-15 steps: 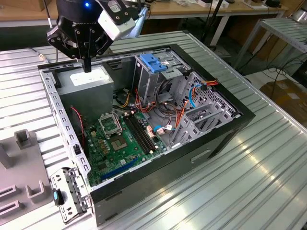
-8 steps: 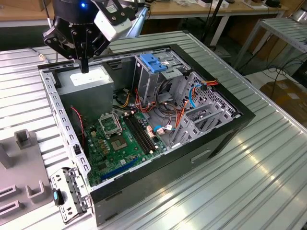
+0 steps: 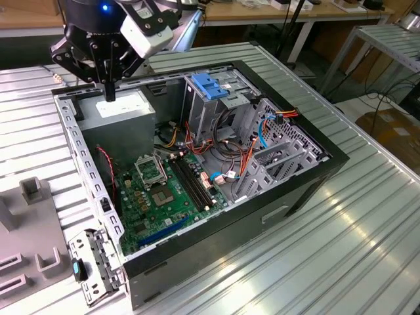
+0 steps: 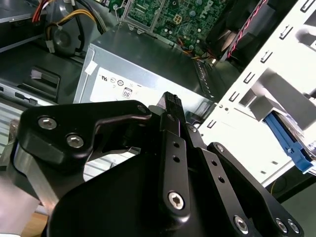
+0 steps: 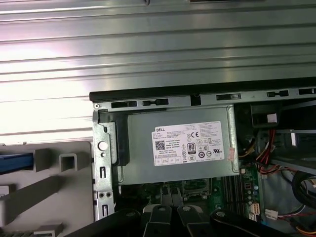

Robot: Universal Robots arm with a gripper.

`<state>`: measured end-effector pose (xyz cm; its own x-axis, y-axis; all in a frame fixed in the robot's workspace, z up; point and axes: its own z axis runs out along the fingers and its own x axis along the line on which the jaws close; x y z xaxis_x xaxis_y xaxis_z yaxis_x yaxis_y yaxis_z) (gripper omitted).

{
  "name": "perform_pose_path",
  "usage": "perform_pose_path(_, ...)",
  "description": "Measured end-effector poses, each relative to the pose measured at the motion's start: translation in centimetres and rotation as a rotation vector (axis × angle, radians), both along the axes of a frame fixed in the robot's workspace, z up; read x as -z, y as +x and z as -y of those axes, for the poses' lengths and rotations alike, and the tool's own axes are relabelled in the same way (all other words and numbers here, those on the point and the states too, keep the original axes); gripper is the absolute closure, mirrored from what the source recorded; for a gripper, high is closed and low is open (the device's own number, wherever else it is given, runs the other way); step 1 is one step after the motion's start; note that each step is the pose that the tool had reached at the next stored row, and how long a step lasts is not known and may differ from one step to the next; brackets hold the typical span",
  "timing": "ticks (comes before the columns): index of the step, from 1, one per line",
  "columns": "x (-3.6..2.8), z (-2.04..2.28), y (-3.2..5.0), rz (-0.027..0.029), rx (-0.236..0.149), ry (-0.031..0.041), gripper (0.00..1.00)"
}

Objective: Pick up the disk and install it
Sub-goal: 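Reach for the disk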

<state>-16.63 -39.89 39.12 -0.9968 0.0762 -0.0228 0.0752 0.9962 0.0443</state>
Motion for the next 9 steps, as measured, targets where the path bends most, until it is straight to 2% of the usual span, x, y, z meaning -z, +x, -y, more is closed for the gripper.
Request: perform_pose_path(9, 0.05, 0.0, -0.83, -0.0003, 0.0, 0.0, 0.89)
